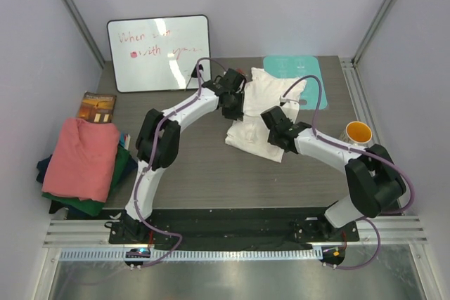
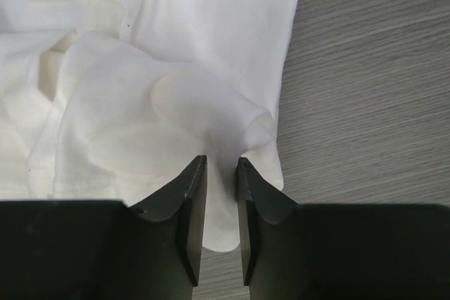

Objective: Fold and stack the t-shirts

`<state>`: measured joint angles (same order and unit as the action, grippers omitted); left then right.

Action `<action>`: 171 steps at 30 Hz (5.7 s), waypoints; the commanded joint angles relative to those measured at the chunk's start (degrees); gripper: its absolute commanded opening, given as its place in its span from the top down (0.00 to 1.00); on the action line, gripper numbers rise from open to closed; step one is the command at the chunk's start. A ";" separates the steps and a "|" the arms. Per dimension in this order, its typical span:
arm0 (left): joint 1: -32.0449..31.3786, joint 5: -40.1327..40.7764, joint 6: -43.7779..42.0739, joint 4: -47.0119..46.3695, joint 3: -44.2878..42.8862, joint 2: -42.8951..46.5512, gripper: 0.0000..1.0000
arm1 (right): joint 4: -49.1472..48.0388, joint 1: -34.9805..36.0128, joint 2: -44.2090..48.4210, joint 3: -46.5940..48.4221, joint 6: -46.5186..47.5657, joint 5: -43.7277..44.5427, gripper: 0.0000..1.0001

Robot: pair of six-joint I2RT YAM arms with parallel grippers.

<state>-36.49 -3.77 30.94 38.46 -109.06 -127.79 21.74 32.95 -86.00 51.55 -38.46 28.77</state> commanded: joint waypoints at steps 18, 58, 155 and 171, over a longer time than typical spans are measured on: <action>5.64 -2.99 2.11 -3.99 8.94 9.57 0.48 | -2.06 -3.86 3.11 1.10 6.64 -3.02 0.50; 5.55 -13.72 4.22 -10.69 19.33 12.21 1.00 | -3.55 -3.77 2.76 -3.39 3.65 -13.39 0.77; 6.26 -16.88 5.01 -3.48 -12.15 -11.87 0.90 | -14.27 -10.36 2.41 -3.30 -4.35 -18.94 0.93; 6.34 -16.27 4.92 -3.39 -12.50 -11.35 0.92 | -17.25 -14.58 0.13 -0.57 -7.15 -13.40 0.95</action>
<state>-30.50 -20.97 37.01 32.64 -121.97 -142.82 7.73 19.51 -85.49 48.95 -43.75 11.64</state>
